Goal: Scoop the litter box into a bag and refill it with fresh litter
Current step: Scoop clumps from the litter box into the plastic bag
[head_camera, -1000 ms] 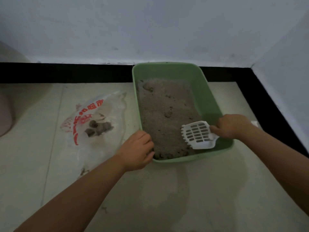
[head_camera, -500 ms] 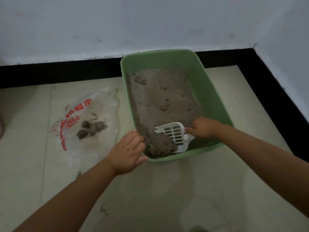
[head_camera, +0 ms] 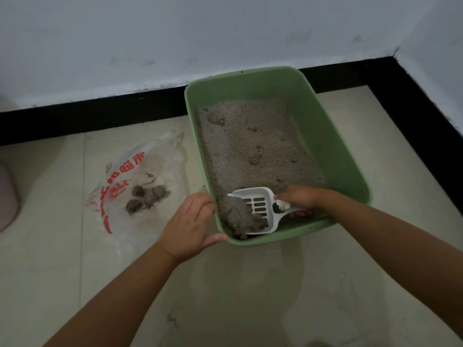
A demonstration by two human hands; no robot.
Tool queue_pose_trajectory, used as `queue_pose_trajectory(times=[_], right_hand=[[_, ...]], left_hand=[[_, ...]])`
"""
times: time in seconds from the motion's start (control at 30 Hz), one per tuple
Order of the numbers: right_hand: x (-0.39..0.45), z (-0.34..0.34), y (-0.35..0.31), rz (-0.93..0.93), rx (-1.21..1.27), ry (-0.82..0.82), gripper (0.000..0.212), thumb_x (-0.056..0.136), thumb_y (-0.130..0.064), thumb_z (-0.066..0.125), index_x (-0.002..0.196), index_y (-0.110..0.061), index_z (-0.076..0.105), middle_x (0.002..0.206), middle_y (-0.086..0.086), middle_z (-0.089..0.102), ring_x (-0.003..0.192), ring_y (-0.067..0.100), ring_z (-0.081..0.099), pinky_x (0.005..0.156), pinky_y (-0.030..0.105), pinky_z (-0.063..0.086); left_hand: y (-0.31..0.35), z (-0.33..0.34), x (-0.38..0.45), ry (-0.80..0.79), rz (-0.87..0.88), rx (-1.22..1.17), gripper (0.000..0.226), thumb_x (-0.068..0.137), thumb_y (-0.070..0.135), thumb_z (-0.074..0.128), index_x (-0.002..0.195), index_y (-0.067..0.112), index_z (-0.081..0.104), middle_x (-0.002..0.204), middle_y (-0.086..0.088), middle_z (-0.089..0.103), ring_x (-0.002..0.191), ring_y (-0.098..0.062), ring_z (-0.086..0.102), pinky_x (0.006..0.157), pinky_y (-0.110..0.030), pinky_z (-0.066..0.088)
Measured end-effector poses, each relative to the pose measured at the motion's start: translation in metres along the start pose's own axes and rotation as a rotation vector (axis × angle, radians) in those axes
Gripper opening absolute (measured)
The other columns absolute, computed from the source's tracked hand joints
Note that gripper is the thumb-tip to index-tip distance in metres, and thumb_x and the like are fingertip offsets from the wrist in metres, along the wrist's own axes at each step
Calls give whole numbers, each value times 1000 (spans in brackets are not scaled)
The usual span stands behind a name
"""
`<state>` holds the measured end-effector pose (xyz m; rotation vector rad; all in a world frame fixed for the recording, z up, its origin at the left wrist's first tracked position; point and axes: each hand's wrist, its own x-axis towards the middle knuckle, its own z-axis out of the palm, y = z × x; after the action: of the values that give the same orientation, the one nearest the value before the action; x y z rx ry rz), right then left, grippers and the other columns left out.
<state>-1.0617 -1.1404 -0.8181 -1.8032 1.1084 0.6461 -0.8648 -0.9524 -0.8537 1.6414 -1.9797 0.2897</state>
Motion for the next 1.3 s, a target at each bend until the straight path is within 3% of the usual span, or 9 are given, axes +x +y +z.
queue_pose_trajectory(times=[0.17, 0.4, 0.63, 0.7, 0.83, 1.0, 1.17, 1.23, 1.3], right_hand=[[-1, -2, 4, 1, 70, -46, 58, 99, -29, 31, 48, -9, 50, 25, -5, 41, 24, 6, 33, 36, 18, 27], [-6, -4, 5, -87, 193, 186, 55, 98, -25, 39, 46, -9, 50, 23, -2, 42, 21, 5, 36, 33, 13, 32], [-16, -15, -10, -117, 256, 376, 63, 100, -33, 32, 44, -8, 46, 21, 0, 41, 18, 3, 36, 30, 12, 32], [-18, -13, -12, -109, 280, 400, 63, 99, -35, 32, 44, -8, 47, 21, 0, 42, 19, 3, 37, 30, 11, 31], [-23, -9, -24, -101, 297, 434, 63, 100, -36, 29, 46, -8, 47, 22, -1, 42, 19, 3, 36, 35, 16, 34], [-29, -1, -51, -120, 329, 453, 66, 98, -45, 26, 51, -6, 52, 23, -2, 43, 27, 9, 42, 44, 21, 34], [-40, 7, -82, -157, 525, 383, 66, 96, -51, 24, 57, -6, 55, 29, -3, 44, 32, 10, 39, 45, 21, 28], [-43, 14, -98, -185, 517, 342, 66, 96, -50, 26, 56, -7, 55, 31, -5, 43, 41, 14, 37, 46, 22, 27], [-44, 23, -115, -197, 457, 292, 64, 95, -50, 31, 51, -11, 57, 32, -6, 44, 43, 16, 36, 47, 22, 28]], left_hand=[[2, -3, 1, -9, -1, -19, 60, 92, 61, 21, 97, 5, 43, 101, -9, 40, 94, -26, 42, 89, -32, 35], [5, -5, 2, -55, -9, 22, 59, 93, 60, 19, 99, 7, 44, 101, -9, 40, 94, -25, 42, 90, -33, 35], [3, -28, 10, -20, -152, 103, 41, 98, 41, 27, 101, 5, 46, 89, -19, 61, 93, -26, 43, 89, -33, 35], [-5, -38, 11, 8, -295, 208, 30, 89, 30, 40, 101, 3, 49, 90, -20, 61, 94, -27, 42, 88, -34, 34], [-27, -61, 2, -131, -724, 339, 47, 74, 28, 42, 104, -6, 56, 100, -28, 60, 100, -34, 44, 90, -44, 37], [-37, -88, -7, -226, -1215, 180, 45, 92, 20, 51, 130, -3, 43, 129, -26, 44, 118, -40, 43, 96, -45, 37], [-44, -98, -15, -133, -1237, -88, 28, 98, 25, 41, 97, 4, 59, 85, -16, 64, 78, -33, 62, 70, -30, 45], [-43, -103, -14, -77, -1267, -204, 23, 99, 21, 40, 86, 9, 55, 65, -6, 56, 59, -25, 54, 53, -10, 40], [-43, -106, -12, -5, -1299, -258, 24, 99, 18, 39, 82, 9, 51, 62, 0, 49, 54, -17, 46, 50, -2, 38]])
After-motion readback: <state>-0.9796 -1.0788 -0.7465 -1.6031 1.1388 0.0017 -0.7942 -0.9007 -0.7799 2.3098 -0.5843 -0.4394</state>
